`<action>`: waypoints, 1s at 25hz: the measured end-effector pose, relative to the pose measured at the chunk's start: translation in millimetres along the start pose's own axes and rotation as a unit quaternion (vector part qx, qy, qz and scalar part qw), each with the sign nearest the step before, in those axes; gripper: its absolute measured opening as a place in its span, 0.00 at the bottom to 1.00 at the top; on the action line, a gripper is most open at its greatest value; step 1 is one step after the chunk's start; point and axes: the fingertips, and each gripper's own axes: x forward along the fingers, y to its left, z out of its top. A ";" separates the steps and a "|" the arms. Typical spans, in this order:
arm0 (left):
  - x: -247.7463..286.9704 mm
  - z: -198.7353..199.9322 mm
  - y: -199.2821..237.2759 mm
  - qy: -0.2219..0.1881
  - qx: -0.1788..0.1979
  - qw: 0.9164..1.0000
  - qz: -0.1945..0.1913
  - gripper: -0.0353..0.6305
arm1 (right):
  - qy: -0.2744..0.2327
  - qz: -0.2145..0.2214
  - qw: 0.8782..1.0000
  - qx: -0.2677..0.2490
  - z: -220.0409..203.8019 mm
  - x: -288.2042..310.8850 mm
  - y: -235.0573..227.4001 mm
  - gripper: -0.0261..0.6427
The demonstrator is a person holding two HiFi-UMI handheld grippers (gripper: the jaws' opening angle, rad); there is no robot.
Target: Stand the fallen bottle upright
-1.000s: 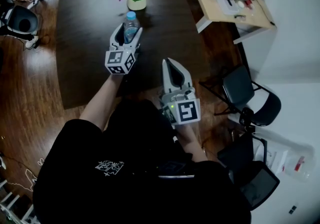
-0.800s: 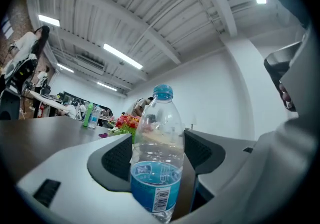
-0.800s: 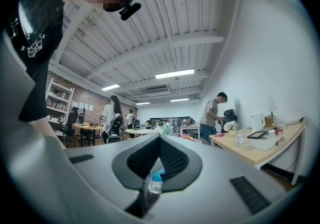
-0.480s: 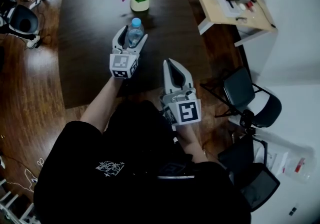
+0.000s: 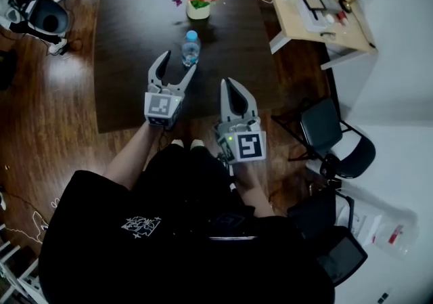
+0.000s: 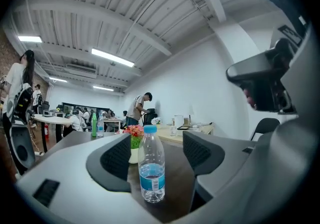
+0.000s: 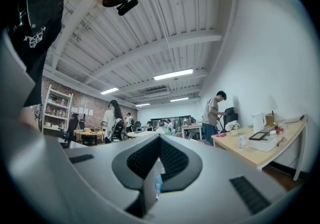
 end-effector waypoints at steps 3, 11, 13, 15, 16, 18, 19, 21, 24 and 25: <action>-26.9 36.1 -15.8 -0.011 0.015 1.000 0.003 0.26 | -0.002 0.009 1.000 0.003 12.9 6.9 5.5 0.06; -67.2 81.0 -27.1 -0.006 0.007 1.000 0.018 0.04 | -0.012 0.038 0.999 0.014 28.5 13.4 28.3 0.06; -71.8 89.1 -25.0 -0.013 0.005 1.000 0.025 0.04 | -0.015 0.041 0.999 0.009 30.7 12.8 30.0 0.06; -74.5 95.1 -25.5 -0.018 0.009 0.999 0.030 0.04 | -0.019 0.046 0.999 0.006 34.0 11.3 30.9 0.06; -75.4 97.7 -26.0 -0.019 0.012 0.999 0.032 0.04 | -0.020 0.047 0.999 0.009 35.9 10.5 31.3 0.06; -78.1 101.9 -27.5 -0.023 0.012 0.999 0.038 0.04 | -0.021 0.051 0.998 0.012 38.2 7.7 32.7 0.06; -79.8 103.1 -28.9 -0.024 0.010 0.999 0.041 0.04 | -0.020 0.054 0.998 0.012 38.6 5.6 33.0 0.06; -82.4 104.4 -32.6 -0.025 0.009 0.999 0.045 0.04 | -0.020 0.057 0.998 0.010 39.3 1.9 32.5 0.06; -84.2 105.2 -37.7 -0.028 0.014 0.999 0.044 0.04 | -0.027 0.057 0.998 0.004 39.1 1.1 29.7 0.06; -86.1 105.8 -39.4 -0.029 0.016 0.998 0.045 0.04 | -0.027 0.057 0.998 0.004 38.7 0.1 29.3 0.06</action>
